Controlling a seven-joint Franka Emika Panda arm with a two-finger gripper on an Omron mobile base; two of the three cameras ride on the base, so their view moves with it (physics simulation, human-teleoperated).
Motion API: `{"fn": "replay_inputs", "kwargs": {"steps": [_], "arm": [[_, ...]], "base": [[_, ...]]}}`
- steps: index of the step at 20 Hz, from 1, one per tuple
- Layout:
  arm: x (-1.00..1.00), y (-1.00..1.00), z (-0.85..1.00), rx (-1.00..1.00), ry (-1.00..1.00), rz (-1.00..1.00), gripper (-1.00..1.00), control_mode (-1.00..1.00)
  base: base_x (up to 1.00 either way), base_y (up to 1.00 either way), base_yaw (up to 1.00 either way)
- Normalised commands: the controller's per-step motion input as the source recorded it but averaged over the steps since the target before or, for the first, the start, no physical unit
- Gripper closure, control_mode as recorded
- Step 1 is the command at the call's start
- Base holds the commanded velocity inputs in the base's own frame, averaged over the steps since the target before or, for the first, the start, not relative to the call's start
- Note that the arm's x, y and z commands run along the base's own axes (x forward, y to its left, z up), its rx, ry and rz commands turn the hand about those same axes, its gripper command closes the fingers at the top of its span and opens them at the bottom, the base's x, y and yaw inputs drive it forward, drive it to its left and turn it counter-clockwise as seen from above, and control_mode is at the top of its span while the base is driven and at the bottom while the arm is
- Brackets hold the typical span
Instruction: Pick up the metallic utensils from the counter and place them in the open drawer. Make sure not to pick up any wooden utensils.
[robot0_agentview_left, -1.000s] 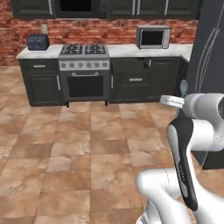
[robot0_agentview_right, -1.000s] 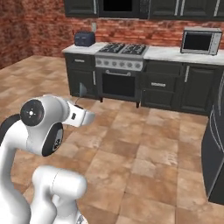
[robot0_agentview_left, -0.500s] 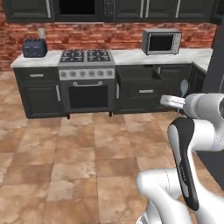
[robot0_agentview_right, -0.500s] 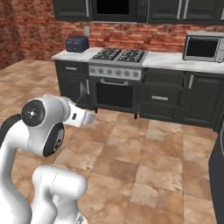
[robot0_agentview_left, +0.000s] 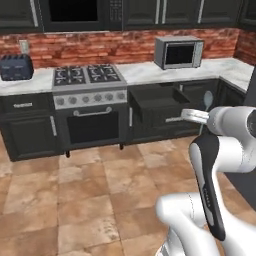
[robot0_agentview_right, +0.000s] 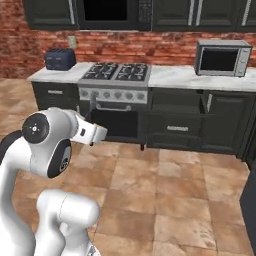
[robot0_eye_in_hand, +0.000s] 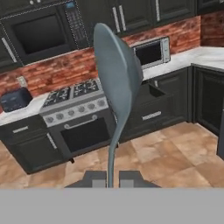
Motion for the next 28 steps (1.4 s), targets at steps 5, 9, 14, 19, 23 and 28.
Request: {"fn": "replay_inputs", "kwargs": {"steps": [5,9,14,19,23,28], "arm": [[0.0,0.0,0.0,0.0,0.0,0.0,1.0,1.0],[0.0,0.0,0.0,0.0,0.0,0.0,1.0,1.0],[0.0,0.0,0.0,0.0,0.0,0.0,1.0,1.0],[0.0,0.0,0.0,0.0,0.0,0.0,1.0,1.0],[0.0,0.0,0.0,0.0,0.0,0.0,1.0,1.0],[0.0,0.0,0.0,0.0,0.0,0.0,1.0,1.0]], "base": [[1.0,0.89,-0.5],[1.0,0.95,-0.52],[0.87,0.93,-0.55],[0.71,0.92,-0.54],[0.23,0.92,-0.58],[0.0,0.87,-0.6]]}}
